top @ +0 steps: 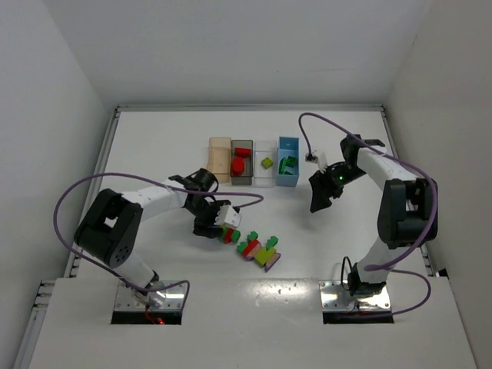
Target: Sort the legos into containers by color
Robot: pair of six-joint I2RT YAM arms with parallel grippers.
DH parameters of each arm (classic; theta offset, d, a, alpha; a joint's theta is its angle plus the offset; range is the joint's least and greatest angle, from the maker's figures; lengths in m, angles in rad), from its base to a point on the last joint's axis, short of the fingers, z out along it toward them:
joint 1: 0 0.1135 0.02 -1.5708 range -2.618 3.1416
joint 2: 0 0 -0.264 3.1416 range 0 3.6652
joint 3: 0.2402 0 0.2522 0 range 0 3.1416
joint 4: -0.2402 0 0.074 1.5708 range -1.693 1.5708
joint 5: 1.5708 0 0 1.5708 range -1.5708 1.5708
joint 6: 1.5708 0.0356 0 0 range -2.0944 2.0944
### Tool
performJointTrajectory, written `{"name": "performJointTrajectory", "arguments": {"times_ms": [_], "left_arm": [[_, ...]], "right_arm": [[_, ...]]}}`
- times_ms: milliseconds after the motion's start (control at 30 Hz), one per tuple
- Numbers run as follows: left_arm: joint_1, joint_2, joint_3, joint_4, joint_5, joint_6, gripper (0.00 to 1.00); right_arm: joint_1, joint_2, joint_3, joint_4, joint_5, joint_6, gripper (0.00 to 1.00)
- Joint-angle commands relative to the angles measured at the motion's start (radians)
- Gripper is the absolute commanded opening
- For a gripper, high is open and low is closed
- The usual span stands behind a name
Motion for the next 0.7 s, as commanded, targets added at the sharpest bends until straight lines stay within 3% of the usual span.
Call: {"name": "performJointTrajectory", "arguments": {"times_ms": [0,100,267,433,567,667], "left_arm": [[0.066,-0.063,0.040,0.112,0.092,-0.223,0.40],[0.098,-0.140,0.024,0.232,0.092,-0.440,0.38],[0.057,-0.256,-0.003,0.364,-0.076,-0.707,0.36],[0.004,-0.292,0.029,0.387,-0.216,-0.823,0.35],[-0.049,-0.301,0.052,0.387,-0.244,-0.843,0.35],[-0.091,-0.319,0.052,0.387,-0.267,-0.843,0.35]], "right_arm": [[0.019,0.011,0.059,-0.019,-0.097,0.018,0.74],[0.028,0.042,0.114,-0.028,-0.195,0.075,0.74],[0.071,0.089,0.188,-0.028,-0.355,0.174,0.76],[0.118,0.149,0.213,0.006,-0.519,0.279,0.78],[0.141,0.191,0.255,0.041,-0.674,0.340,0.80],[0.163,0.211,0.256,0.174,-0.724,0.469,0.80]]}}
